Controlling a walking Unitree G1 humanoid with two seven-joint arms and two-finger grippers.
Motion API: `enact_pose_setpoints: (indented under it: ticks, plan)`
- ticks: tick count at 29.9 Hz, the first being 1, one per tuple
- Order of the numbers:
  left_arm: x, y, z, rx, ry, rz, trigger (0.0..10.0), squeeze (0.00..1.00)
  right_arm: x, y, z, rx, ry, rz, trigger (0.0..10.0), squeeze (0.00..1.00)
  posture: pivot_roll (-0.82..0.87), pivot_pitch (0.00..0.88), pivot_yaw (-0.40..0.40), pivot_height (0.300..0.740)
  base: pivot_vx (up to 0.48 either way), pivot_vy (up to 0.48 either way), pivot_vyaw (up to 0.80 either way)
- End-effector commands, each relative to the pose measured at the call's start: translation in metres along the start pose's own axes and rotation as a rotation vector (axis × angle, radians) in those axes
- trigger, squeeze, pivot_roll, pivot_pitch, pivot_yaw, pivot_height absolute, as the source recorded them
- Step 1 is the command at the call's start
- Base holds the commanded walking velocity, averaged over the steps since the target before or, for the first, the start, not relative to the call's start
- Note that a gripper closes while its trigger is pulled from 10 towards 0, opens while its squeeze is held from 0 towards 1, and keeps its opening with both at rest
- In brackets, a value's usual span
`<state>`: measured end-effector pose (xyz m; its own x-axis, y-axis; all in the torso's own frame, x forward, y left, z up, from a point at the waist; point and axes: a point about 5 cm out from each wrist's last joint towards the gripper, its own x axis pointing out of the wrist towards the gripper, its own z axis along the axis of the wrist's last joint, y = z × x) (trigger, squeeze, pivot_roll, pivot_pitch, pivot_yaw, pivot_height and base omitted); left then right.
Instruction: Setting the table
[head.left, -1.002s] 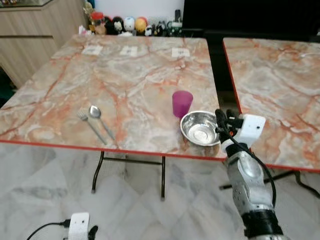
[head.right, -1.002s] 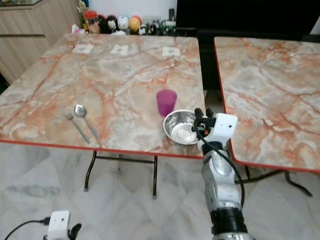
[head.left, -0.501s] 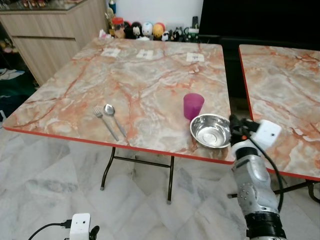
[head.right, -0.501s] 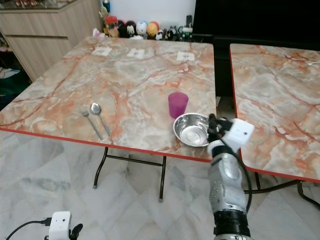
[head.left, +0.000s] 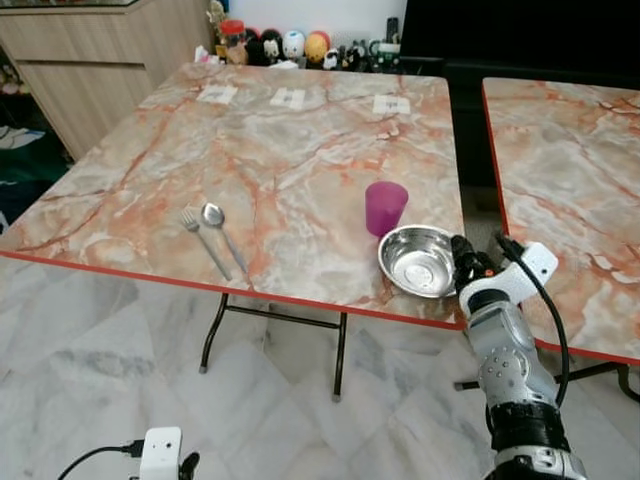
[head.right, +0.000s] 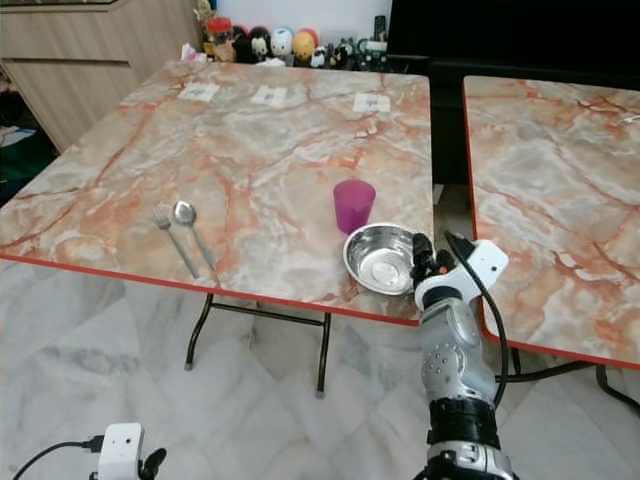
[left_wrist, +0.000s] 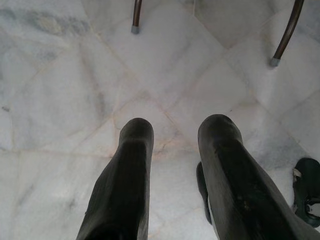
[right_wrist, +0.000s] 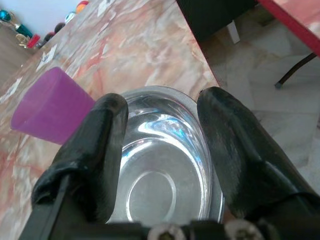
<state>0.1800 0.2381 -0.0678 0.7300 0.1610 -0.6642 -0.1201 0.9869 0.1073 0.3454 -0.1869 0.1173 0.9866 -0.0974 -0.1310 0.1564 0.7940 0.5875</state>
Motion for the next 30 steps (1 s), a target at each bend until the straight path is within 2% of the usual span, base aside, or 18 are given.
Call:
enact_pose_setpoints:
  ticks: [1, 21, 30]
  plan:
    - [-0.002, 0.002, -0.007, 0.004, 0.031, 0.0, 10.0, 0.0, 0.002, -0.002, 0.002, 0.008, 0.008, -0.018, 10.0, 0.0, -0.05, 0.085, 0.024, 0.74, 0.0, 0.0, 0.0]
    - [-0.003, 0.005, -0.008, 0.032, 0.037, -0.007, 10.0, 0.0, -0.004, -0.012, -0.002, 0.029, 0.027, -0.053, 10.0, 0.0, -0.05, 0.095, 0.032, 0.74, 0.0, 0.0, 0.0]
    - [-0.003, 0.003, -0.009, 0.041, 0.037, -0.016, 10.0, 0.0, -0.005, -0.01, -0.018, 0.005, 0.128, -0.034, 10.0, 0.0, -0.04, 0.094, 0.031, 0.74, 0.0, 0.0, 0.0]
